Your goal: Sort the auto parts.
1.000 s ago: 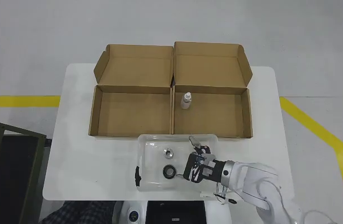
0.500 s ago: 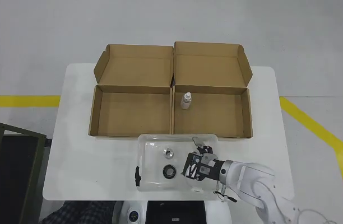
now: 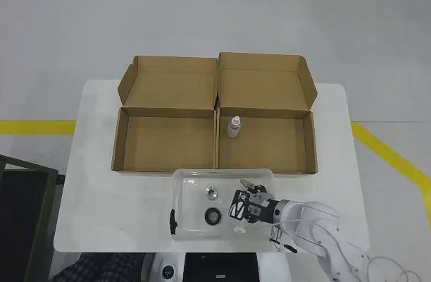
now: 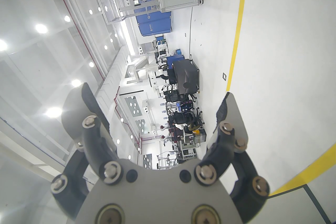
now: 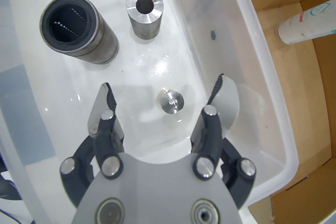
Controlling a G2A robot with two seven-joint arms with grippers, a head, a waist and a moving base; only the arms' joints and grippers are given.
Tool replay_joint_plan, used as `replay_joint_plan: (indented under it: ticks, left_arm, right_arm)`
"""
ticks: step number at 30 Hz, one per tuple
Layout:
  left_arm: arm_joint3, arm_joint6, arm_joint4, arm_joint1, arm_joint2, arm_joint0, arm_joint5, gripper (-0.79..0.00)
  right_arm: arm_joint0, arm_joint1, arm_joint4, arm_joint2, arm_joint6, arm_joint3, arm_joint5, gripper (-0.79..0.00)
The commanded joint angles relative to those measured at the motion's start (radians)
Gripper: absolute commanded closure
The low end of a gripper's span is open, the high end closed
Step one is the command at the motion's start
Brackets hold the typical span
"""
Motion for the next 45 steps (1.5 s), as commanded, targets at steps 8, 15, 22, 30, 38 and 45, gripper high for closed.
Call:
replay_joint_plan:
  ticks: [8,15,22,30,38,45]
  left_arm:
    - [0.000,0.000,0.000,0.000,0.000,0.000,0.000,-0.785]
    - [0.000,0.000,0.000,0.000,0.000,0.000,0.000,-0.785]
    - [0.000,0.000,0.000,0.000,0.000,0.000,0.000,-0.785]
    - [0.000,0.000,0.000,0.000,0.000,0.000,0.000,-0.785]
    - [0.000,0.000,0.000,0.000,0.000,0.000,0.000,-0.785]
    - [0.000,0.000,0.000,0.000,0.000,0.000,0.000,-0.785]
  right_arm:
    - [0.031,-0.005,0.006,-0.024,0.050,0.024,0.038,-0.348]
    - [0.041,-0.006,0.013,-0.033,0.096,0.025,0.050,-0.117]
    - [0.048,-0.006,0.026,-0.039,0.109,0.016,0.051,0.000]
    - [0.043,-0.005,0.070,-0.025,0.082,-0.011,0.068,0.000]
    - [0.031,0.004,0.199,0.043,-0.023,-0.026,0.015,0.000]
    - [0.047,0.005,0.310,0.097,-0.154,-0.003,0.010,0.000]
